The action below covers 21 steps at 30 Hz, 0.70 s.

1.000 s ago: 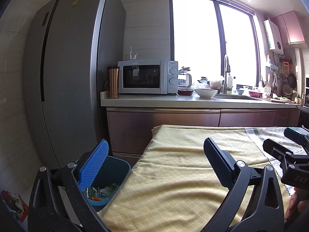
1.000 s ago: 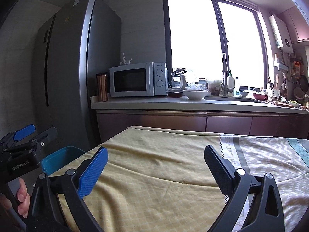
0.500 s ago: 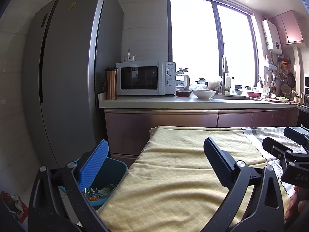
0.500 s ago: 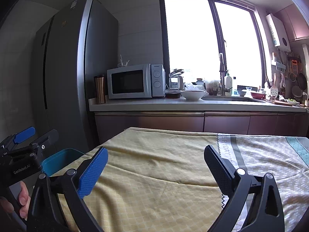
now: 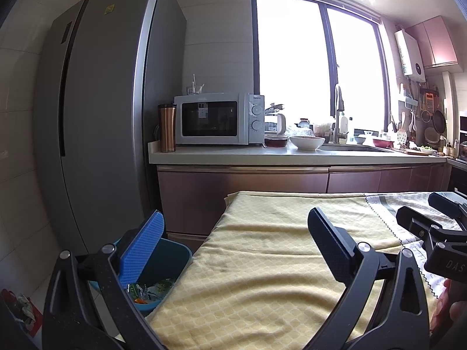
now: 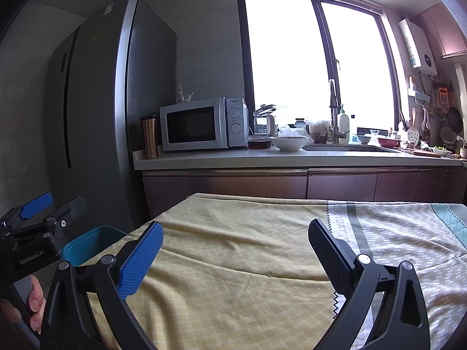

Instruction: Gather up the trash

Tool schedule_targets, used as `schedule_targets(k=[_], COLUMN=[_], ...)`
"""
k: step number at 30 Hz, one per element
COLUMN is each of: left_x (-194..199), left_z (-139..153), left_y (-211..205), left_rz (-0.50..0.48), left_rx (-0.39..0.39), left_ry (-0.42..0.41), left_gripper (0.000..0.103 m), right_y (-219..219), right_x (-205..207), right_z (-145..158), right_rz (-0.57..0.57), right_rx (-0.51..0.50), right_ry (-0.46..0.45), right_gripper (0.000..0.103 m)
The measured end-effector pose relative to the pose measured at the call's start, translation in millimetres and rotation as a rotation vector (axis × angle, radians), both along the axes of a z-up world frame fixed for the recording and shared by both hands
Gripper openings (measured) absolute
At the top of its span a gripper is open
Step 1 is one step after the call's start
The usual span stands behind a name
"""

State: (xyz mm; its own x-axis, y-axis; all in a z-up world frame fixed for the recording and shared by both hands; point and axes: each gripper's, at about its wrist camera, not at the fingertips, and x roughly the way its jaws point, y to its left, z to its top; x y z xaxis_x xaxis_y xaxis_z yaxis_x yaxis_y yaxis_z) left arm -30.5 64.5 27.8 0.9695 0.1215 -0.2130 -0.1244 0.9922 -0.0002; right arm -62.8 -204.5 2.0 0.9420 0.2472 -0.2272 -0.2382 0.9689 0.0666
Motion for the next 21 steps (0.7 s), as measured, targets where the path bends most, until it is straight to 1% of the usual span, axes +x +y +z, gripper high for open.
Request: schedule_targets(k=[21], left_x=[-1.0], left_z=[-0.6], left_y=[0.2], left_rz=[0.000], left_rx=[-0.005], left_ry=[0.000], left_gripper=[0.097], right_y=[-1.3], right_x=[1.0], right_z=[-1.4], right_rz=[-0.002], right_rx=[0.005], right_ry=[0.003], right_gripper=[0.096])
